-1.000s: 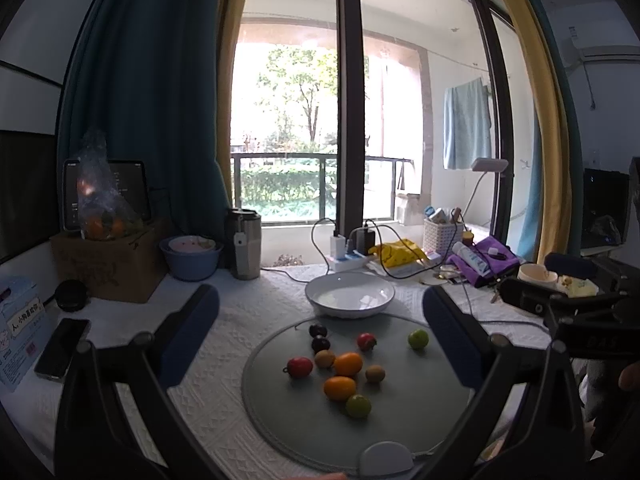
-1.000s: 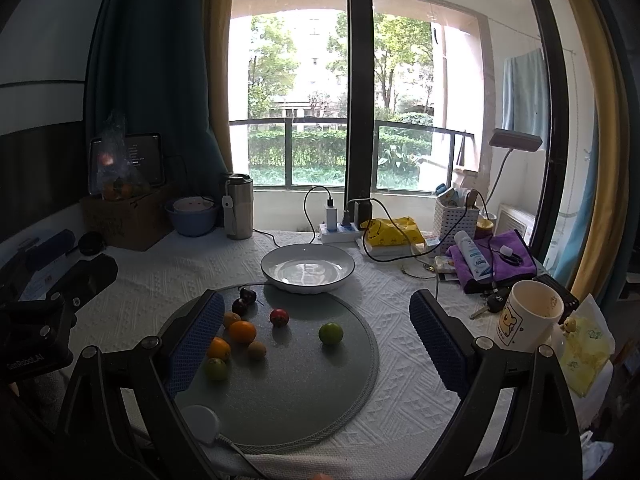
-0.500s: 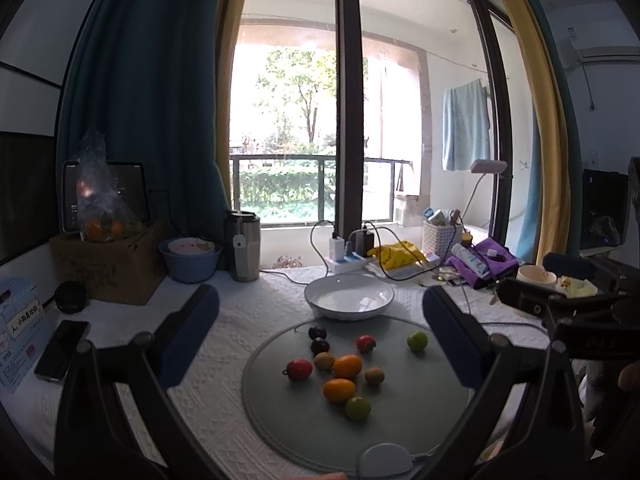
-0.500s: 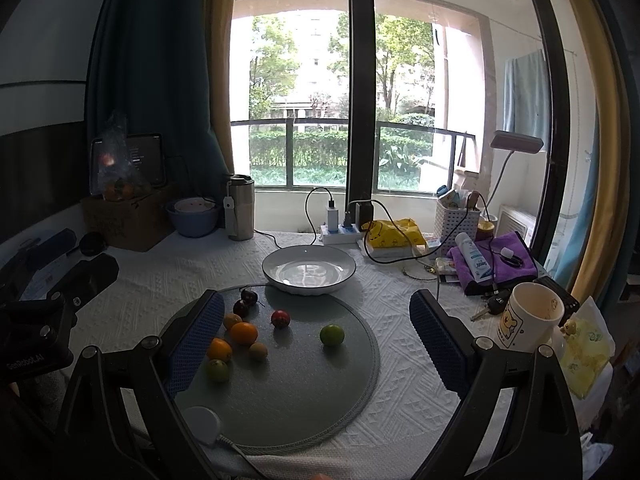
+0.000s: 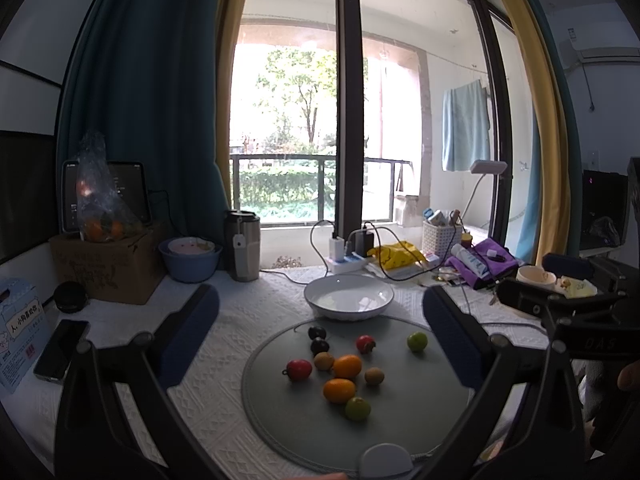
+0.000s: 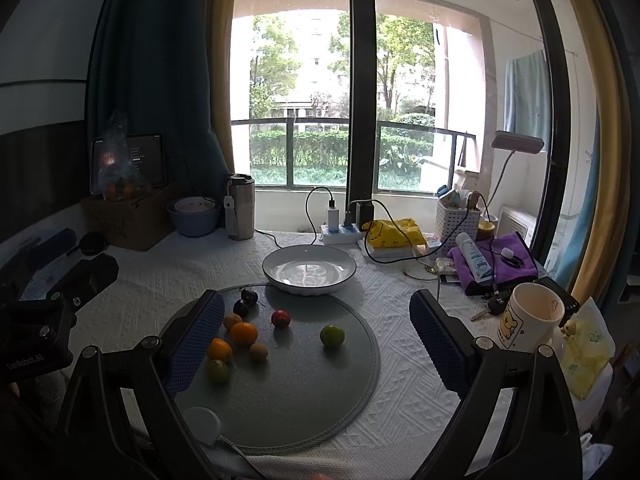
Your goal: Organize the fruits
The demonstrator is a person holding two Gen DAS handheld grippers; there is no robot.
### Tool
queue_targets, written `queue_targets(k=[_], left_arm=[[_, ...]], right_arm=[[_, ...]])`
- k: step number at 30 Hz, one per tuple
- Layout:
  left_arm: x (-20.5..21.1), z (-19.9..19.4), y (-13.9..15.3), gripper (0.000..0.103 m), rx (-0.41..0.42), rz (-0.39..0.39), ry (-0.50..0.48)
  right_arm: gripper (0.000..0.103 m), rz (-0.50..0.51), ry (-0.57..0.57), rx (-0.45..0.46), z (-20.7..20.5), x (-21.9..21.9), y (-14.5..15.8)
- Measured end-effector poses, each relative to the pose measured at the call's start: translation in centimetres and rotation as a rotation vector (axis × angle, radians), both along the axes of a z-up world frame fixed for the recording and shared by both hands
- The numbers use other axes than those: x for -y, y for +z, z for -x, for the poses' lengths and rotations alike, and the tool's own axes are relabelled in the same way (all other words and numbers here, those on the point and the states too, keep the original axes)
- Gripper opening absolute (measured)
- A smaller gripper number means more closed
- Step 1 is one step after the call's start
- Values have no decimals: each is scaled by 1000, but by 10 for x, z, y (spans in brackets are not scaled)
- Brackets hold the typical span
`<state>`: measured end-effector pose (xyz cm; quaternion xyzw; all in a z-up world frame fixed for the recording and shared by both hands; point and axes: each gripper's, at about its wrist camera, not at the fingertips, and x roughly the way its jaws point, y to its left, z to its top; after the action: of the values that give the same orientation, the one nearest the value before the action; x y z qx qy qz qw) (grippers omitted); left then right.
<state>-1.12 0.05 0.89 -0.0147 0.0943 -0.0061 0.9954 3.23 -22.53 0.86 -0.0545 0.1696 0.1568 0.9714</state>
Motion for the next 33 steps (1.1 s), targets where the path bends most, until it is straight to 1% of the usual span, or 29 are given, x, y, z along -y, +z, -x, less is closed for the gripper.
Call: queue_targets(k=[9,12,16,18,21,25,27,30,31,32,33], left_arm=[[0,2,2,103,10,-1,-7],[0,1,0,103,1,0,-12],[4,-4,-8,103,-30,-13,-22],[7,-11,-15,103,-68,-20,-36],[13,-24,-31,103,-149,-30,-57],[24,-45,-56,102,-275,-53,-88],[27,-55,-68,102,-336,-48,-105],[30,-66,-84,101,-392,-39,-129],[32,-69,-88,100,-412,-39,-136],[34,-73,-93,92,-431,-39,-141],[36,-77,-98,88,-462,-39,-147]], right_arm=[[96,-3,5,15,3,0,6],[96,-3,2,8,2,2,4],[96,-10,0,-14,-4,4,-3],[96,-11,0,-33,-8,5,-9],[96,-5,2,-88,-19,7,-23],[95,1,18,-158,-32,6,-42],[95,3,26,-195,-39,5,-53],[93,0,32,-249,-50,5,-67],[89,-2,35,-268,-55,5,-73],[88,-3,35,-277,-58,5,-76],[87,-3,37,-290,-62,6,-79]])
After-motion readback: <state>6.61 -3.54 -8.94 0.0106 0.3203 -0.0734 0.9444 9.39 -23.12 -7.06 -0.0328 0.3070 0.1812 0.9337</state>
